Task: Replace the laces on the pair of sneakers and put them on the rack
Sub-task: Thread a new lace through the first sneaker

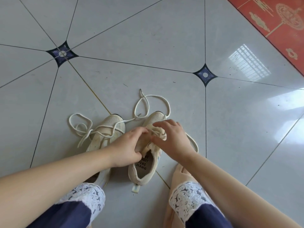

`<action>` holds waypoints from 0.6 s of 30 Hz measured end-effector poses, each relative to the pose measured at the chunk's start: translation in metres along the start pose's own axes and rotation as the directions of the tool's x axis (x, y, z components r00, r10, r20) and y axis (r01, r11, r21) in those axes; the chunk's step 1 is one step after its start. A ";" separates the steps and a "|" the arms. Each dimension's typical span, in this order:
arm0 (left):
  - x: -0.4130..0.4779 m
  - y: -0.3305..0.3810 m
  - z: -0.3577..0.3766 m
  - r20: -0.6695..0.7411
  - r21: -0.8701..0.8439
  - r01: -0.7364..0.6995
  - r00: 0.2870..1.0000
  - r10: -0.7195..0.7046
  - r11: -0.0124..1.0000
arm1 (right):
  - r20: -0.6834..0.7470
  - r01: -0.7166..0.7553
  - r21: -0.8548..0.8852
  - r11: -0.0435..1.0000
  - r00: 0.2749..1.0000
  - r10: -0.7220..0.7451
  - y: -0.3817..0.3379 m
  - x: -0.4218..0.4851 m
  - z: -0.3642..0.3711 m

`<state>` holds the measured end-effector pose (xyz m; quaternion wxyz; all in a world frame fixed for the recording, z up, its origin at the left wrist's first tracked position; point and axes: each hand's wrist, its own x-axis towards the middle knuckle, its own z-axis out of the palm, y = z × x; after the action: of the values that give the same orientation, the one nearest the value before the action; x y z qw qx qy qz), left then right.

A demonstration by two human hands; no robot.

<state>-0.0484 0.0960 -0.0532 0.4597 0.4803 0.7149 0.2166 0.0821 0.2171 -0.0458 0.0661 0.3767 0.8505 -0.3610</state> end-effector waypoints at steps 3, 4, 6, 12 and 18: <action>-0.009 -0.002 0.003 -0.066 -0.118 0.016 0.998 -0.024 0.993 | 0.060 -0.045 0.049 0.998 0.997 0.042 0.000 -0.003 0.001; -0.012 -0.003 0.003 -0.079 -0.178 0.011 0.997 -0.025 0.984 | 0.079 -0.055 0.066 0.996 0.996 0.050 0.001 -0.004 -0.001; -0.017 -0.005 0.003 -0.126 -0.257 0.010 0.991 -0.044 0.966 | 0.103 -0.072 0.096 0.993 0.993 0.062 0.004 -0.005 -0.004; -0.017 -0.001 0.007 -0.274 -0.223 0.014 0.959 -0.076 0.975 | 0.095 -0.083 0.132 0.988 0.993 0.070 0.000 -0.004 0.000; -0.012 0.002 0.000 -0.195 -0.474 0.106 0.955 -0.222 0.874 | 0.037 -0.029 0.120 0.992 0.999 0.025 -0.005 -0.005 0.013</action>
<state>-0.0461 0.0867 -0.0465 0.4857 0.2651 0.7326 0.3964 0.0796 0.2035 -0.0501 0.0630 0.3849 0.8207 -0.4176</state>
